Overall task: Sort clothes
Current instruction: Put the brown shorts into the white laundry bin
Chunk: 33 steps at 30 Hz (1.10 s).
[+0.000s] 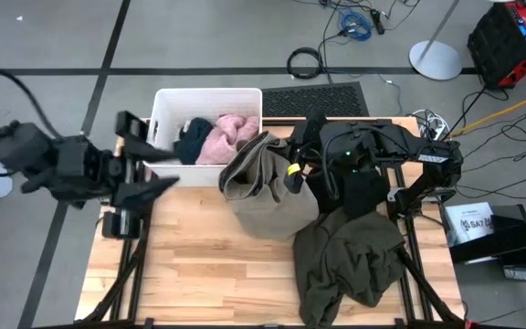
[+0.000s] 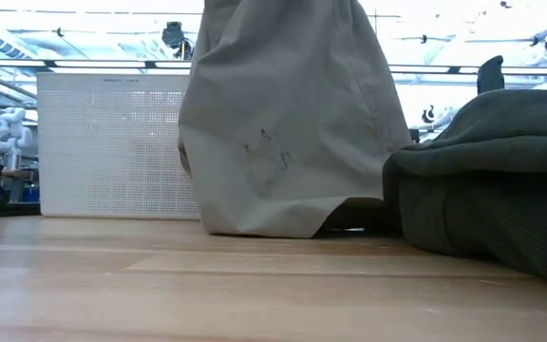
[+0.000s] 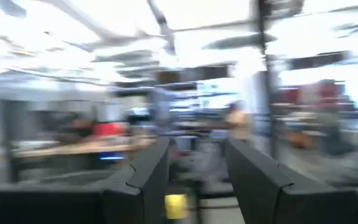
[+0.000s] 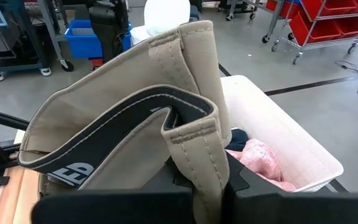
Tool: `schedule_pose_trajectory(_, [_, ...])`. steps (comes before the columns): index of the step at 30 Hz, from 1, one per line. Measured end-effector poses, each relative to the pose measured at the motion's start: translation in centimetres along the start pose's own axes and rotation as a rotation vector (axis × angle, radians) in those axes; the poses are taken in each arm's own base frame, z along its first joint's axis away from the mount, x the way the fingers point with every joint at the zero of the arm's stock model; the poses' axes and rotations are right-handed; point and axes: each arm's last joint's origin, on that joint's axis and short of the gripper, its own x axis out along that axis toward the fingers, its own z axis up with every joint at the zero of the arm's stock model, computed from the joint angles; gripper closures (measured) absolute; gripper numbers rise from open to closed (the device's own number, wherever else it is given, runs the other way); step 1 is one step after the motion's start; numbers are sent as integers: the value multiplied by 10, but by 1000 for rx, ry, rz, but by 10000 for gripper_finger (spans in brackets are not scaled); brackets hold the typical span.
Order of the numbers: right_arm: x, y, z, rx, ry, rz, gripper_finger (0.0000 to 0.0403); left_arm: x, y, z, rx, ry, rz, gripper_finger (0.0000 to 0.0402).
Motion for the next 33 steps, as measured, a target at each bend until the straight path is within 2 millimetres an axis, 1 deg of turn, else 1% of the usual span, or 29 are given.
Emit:
schedule_pose_trajectory(2, [0, -1, 0, 0, 0, 3, 396, 9, 8, -8, -36, 54, -44, 235])
schedule_pose_trajectory(5, [1, -2, 0, 2, 4, 18, 395, 18, 21, -21, -60, 147, 11, 235])
schedule_pose_trajectory(8, [1, -2, 0, 3, 3, 17, 395, 29, 36, -40, -64, 249, 79, 235])
schedule_pose_trajectory(10, [1, -2, 0, 2, 5, 18, 395, 31, 48, -49, -54, 319, 136, 235])
schedule_pose_trajectory(13, [1, -2, 0, -2, 11, 17, 395, 27, 64, -61, -56, 430, 245, 235])
schedule_pose_trajectory(15, [1, -2, -2, -7, 22, 15, 395, 25, 72, -71, -97, 512, 263, 235])
schedule_pose_trajectory(18, [2, -5, -3, -11, 36, 3, 395, 24, 77, -86, -215, 640, 214, 235])
schedule_pose_trajectory(20, [3, -6, -2, -9, 36, -4, 395, 24, 80, -97, -271, 724, 219, 235])
schedule_pose_trajectory(23, [3, -7, -2, -7, 36, -4, 394, 22, 83, -106, -301, 805, 256, 235])
schedule_pose_trajectory(28, [3, -7, -2, -3, 37, -5, 394, 29, 83, -114, -284, 831, 278, 235])
schedule_pose_trajectory(33, [3, -8, -5, -13, 65, -10, 394, 36, 77, -122, -351, 881, 149, 235])
